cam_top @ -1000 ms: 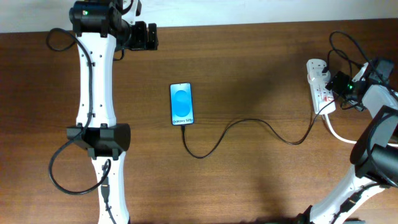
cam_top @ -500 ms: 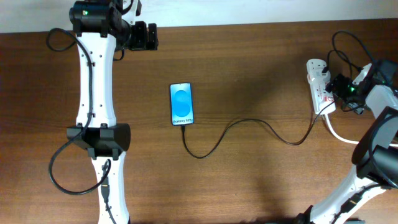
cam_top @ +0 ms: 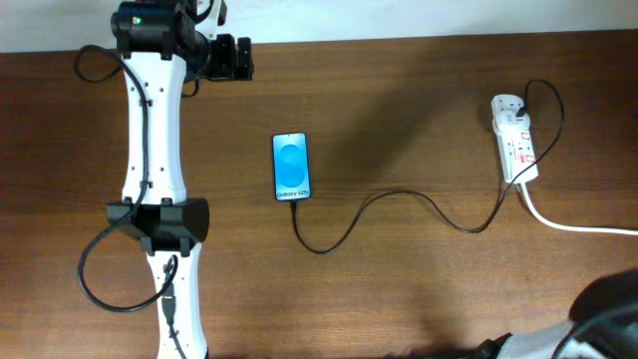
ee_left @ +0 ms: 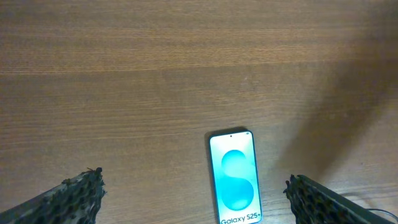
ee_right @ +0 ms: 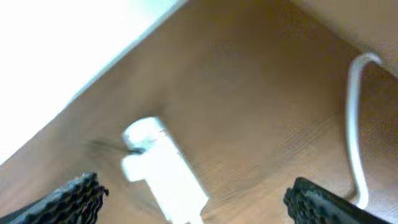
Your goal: Plug charger to phone and switch on socket
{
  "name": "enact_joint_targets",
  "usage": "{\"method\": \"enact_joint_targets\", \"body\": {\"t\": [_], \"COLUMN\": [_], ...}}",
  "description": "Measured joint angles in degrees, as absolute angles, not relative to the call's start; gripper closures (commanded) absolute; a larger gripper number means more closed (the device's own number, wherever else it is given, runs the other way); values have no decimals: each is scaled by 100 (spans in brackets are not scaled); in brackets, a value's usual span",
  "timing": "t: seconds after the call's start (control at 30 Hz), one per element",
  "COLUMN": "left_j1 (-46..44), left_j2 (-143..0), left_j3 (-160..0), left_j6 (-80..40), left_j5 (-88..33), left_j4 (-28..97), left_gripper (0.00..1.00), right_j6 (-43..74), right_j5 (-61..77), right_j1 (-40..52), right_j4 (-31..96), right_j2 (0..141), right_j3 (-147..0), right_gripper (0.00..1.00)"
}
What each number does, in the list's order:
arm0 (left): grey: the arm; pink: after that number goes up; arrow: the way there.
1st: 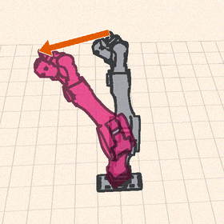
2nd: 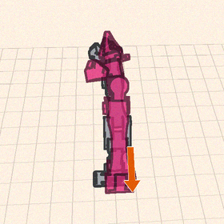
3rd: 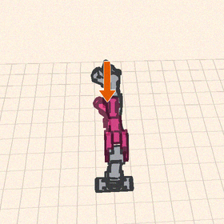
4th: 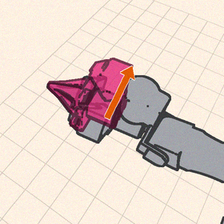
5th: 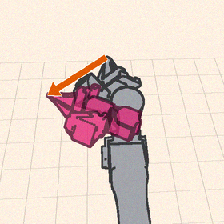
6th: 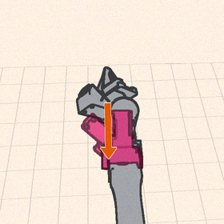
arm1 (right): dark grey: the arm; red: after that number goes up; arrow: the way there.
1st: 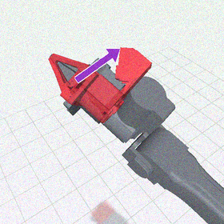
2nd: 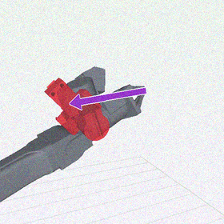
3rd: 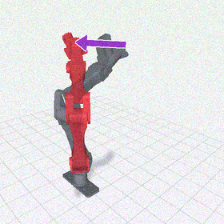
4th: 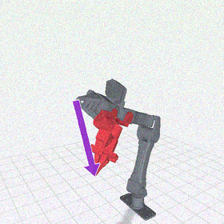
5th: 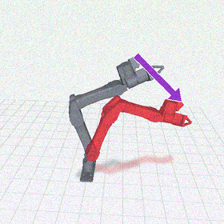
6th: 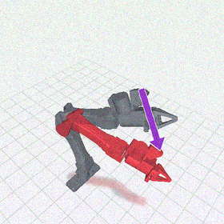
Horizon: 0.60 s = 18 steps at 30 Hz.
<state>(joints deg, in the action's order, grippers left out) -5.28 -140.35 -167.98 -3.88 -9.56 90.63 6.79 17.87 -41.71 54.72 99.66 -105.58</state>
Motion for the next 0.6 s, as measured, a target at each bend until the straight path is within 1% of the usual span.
{"method": "enact_joint_targets", "body": {"t": [0.13, 0.37, 0.47, 0.6], "left_j1": [-528, -528, -528, -528], "left_j2": [-14035, -14035, -14035, -14035], "left_j3": [-16798, -16800, -16798, -16798], "left_j6": [-390, -390, -390, -390], "left_j5": [-956, -956, -956, -956], "left_j4": [9065, 9067, 9063, 9065], "left_gripper": [1, 1, 1, 1], "right_j6": [569, 403, 390, 386], "right_j5": [2333, 2585, 2591, 2604], "right_j1": [-3701, -3035, -2963, -2961], "right_j4": [5876, 7078, 7734, 8053], "right_j2": [8995, 7605, 7201, 6969], "right_j3": [-10597, -10619, -10637, -10654], "right_gripper": [2, 2, 2, 2]}}
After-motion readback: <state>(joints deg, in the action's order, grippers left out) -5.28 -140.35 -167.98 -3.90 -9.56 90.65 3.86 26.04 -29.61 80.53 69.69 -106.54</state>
